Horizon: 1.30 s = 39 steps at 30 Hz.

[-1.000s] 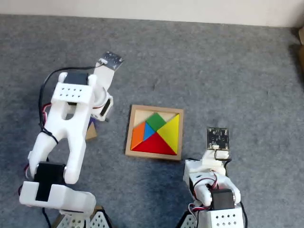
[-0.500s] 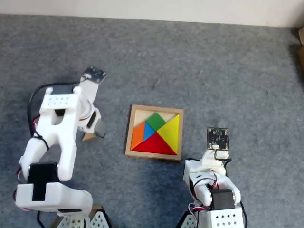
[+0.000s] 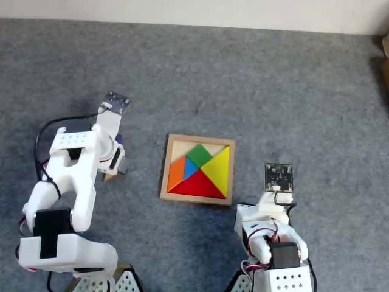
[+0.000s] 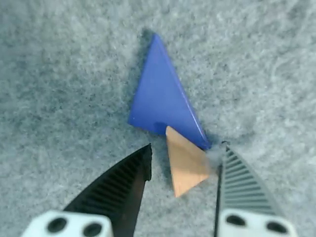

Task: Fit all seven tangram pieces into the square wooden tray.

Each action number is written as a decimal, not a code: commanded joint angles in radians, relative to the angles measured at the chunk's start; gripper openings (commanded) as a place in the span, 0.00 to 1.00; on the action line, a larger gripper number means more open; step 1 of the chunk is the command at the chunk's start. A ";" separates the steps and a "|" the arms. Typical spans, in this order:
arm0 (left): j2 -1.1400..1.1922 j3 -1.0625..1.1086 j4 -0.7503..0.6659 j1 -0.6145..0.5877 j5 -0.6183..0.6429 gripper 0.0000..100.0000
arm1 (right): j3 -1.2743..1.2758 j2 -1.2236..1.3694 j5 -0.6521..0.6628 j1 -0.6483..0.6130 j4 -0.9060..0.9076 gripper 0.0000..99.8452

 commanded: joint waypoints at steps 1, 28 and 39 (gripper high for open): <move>-0.005 -0.004 0.015 0.010 -0.006 0.21 | 0.108 -0.019 -0.008 0.007 0.005 0.01; -0.004 0.019 0.041 0.068 -0.003 0.15 | 0.108 -0.019 -0.008 0.007 0.005 0.01; -0.027 0.004 0.084 0.073 -0.005 0.15 | 0.108 -0.019 -0.008 0.007 0.005 0.01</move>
